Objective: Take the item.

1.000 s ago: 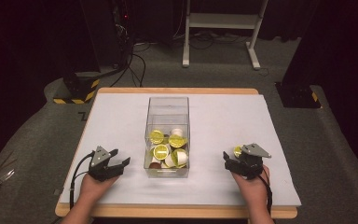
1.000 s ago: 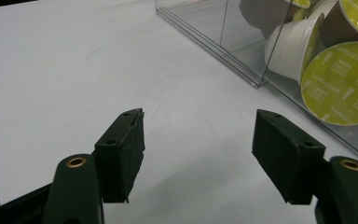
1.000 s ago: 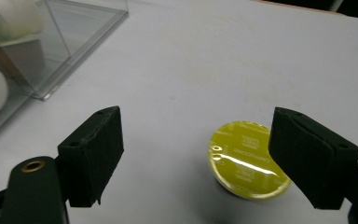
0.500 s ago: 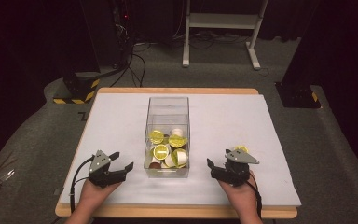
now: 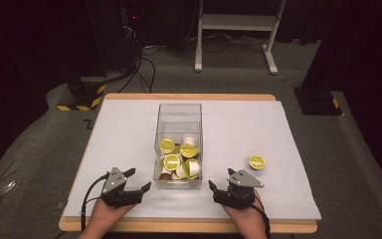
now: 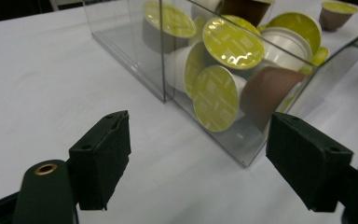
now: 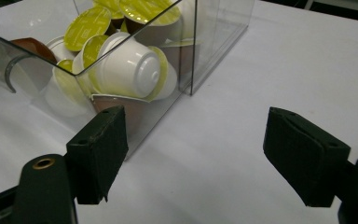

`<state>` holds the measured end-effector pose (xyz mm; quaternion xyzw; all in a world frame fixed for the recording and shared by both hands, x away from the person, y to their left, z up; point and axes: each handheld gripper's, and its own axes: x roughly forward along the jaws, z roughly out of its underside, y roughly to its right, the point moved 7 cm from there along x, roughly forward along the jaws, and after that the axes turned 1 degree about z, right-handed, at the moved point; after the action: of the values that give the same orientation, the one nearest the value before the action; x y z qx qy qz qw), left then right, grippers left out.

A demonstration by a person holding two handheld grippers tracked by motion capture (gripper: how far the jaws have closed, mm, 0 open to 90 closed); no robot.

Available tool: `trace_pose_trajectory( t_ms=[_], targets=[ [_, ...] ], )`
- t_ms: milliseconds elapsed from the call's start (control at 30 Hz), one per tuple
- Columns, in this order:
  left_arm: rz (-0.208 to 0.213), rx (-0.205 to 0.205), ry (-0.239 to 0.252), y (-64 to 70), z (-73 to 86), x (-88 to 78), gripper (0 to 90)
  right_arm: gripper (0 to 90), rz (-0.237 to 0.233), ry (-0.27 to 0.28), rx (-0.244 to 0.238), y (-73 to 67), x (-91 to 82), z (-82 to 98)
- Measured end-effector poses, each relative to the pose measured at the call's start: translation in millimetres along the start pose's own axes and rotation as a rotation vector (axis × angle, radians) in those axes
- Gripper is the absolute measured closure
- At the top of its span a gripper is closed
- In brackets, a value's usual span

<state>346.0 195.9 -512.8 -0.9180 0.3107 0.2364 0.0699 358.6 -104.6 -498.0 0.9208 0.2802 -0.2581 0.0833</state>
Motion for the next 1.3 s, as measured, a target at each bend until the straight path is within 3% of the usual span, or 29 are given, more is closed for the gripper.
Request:
trace_pose_trajectory(
  t_ms=[267, 433, 700, 1300],
  targets=[
    [0.008, 0.002, 0.037, 7.6, -4.3, -1.4, 20.5, 21.7, -0.034, -0.01, 0.013, -8.9, 4.1, 2.4],
    [0.034, -0.019, 0.047, 11.7, -6.0, -0.1, 20.0, 21.3, -0.048, -0.029, 0.0, -15.2, 9.0, 6.4],
    [0.032, 0.013, 0.036, 23.3, -4.9, 6.1, 20.0, 21.2, -0.062, -0.039, -0.016, -24.0, 14.9, 6.4],
    [-0.009, 0.002, 0.039, 17.9, -3.3, 11.6, 25.2, 21.3, -0.054, -0.038, -0.044, -28.0, 25.2, 2.6]
  ],
)
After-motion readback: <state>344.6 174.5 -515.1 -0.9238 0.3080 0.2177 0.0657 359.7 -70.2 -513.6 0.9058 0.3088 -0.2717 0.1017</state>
